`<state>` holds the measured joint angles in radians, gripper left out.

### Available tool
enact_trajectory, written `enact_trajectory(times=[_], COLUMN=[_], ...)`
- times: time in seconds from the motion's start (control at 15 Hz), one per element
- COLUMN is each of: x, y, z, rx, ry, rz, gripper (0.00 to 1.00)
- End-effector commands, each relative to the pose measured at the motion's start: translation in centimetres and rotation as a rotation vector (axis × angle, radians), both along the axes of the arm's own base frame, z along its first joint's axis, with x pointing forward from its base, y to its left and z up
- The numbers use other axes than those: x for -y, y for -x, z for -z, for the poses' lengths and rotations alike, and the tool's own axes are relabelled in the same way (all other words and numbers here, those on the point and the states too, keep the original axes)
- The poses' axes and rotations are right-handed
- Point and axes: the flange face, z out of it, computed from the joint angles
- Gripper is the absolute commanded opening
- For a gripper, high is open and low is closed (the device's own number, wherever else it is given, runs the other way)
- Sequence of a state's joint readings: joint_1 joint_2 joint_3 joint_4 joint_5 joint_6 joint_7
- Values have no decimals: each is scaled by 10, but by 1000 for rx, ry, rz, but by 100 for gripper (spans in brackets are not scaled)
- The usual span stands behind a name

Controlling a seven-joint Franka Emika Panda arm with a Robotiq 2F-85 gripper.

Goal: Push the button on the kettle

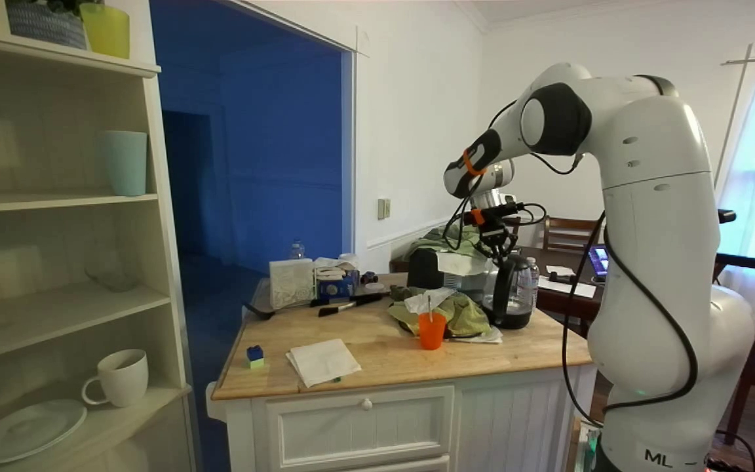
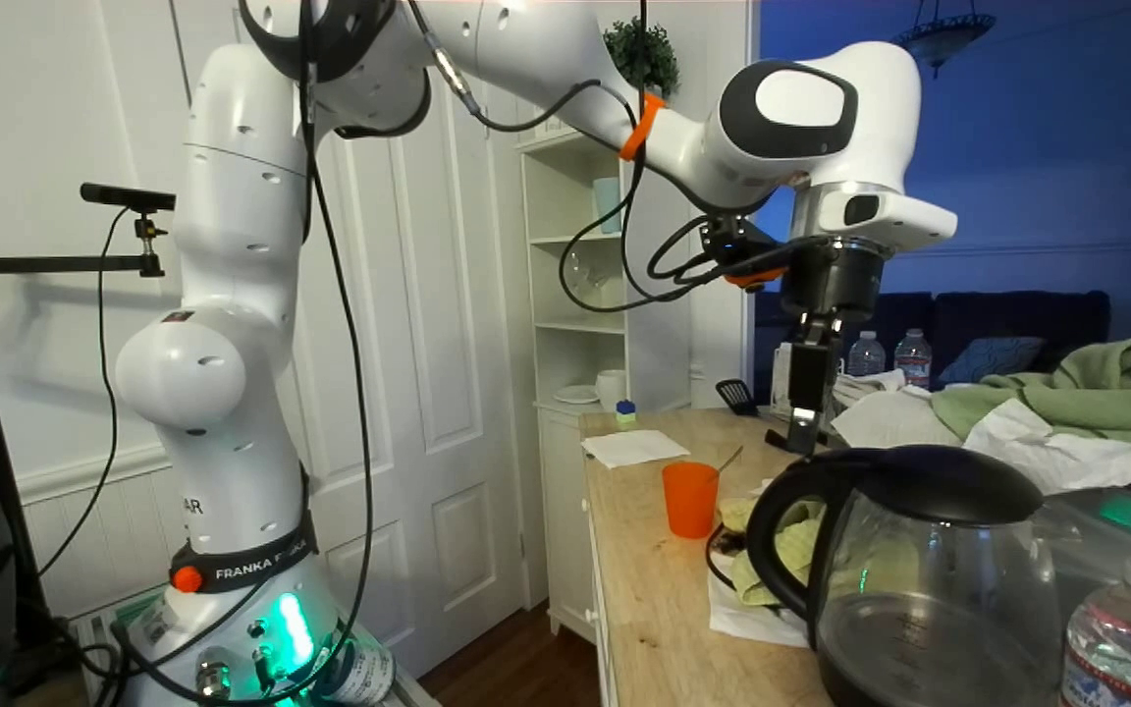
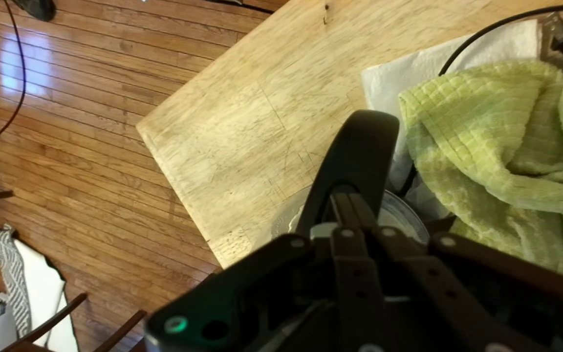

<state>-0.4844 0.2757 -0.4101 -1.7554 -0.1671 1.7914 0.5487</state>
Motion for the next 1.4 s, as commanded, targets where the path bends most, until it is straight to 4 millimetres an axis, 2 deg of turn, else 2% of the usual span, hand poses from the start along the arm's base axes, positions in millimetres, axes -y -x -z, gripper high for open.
enact_trajectory(times=[0.0, 1.0, 1.33], x=[26, 37, 37], y=[1, -2, -2], z=[27, 60, 60], rx=[-21, -60, -59], ry=[63, 108, 88], rz=[-5, -18, -14], gripper=[0, 0, 0])
